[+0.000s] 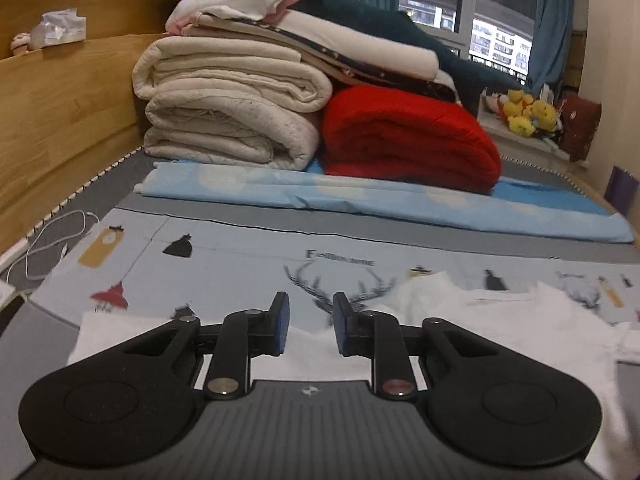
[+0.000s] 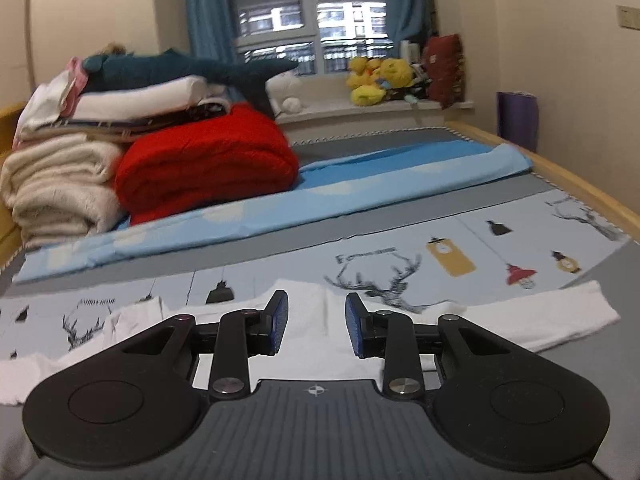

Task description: Fold small clothes

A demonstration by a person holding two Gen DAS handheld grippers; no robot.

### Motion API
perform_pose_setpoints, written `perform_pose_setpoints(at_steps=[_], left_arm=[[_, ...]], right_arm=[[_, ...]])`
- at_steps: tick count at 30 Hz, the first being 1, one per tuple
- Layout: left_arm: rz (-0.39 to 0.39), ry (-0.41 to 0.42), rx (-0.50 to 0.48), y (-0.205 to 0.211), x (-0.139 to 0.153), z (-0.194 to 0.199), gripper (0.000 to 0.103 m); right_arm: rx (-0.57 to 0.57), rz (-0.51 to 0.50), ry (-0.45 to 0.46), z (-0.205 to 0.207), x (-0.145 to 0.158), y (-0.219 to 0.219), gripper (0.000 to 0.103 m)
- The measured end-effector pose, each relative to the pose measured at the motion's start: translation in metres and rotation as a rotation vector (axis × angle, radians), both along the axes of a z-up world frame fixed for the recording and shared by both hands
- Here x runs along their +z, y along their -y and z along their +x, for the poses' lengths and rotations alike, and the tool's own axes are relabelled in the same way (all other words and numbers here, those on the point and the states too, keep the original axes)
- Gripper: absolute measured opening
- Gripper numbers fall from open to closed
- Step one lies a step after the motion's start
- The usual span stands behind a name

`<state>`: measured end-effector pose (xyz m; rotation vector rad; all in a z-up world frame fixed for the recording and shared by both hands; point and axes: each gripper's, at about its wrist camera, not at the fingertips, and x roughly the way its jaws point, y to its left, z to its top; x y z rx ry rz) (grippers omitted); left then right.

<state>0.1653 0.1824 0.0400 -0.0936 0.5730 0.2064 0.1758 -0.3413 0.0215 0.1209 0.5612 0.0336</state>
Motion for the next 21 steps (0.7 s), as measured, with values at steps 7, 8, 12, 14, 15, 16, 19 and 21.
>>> perform_pose_setpoints(at_steps=[7, 8, 12, 14, 15, 16, 19, 21], left_arm=[[-0.098, -0.133, 0.089, -0.095, -0.083, 0.015, 0.030], [-0.138, -0.167, 0.158, -0.114, -0.096, 0.016, 0.030], [-0.331, -0.214, 0.361, -0.176, -0.131, 0.013, 0.038], [-0.403, -0.231, 0.460, -0.199, -0.145, 0.010, 0.058], [-0.440, -0.247, 0.518, -0.210, -0.152, 0.010, 0.062], [-0.471, -0.251, 0.560, -0.218, -0.156, 0.009, 0.065], [-0.567, -0.207, 0.665, -0.241, -0.167, 0.003, 0.065], [-0.564, -0.176, 0.690, -0.248, -0.167, 0.005, 0.064]], right_arm=[[0.050, 0.012, -0.047, 0.012, -0.024, -0.022, 0.033], [0.063, 0.011, -0.028, 0.014, -0.023, -0.025, 0.033], [0.110, -0.030, -0.010, 0.022, -0.027, -0.041, 0.032], [0.125, -0.032, -0.027, 0.028, -0.032, -0.046, 0.032], [0.133, -0.042, -0.029, 0.030, -0.034, -0.049, 0.032], [0.141, -0.050, -0.030, 0.031, -0.036, -0.051, 0.032], [0.157, -0.066, -0.043, 0.034, -0.040, -0.058, 0.032], [0.164, -0.078, -0.053, 0.036, -0.044, -0.063, 0.032]])
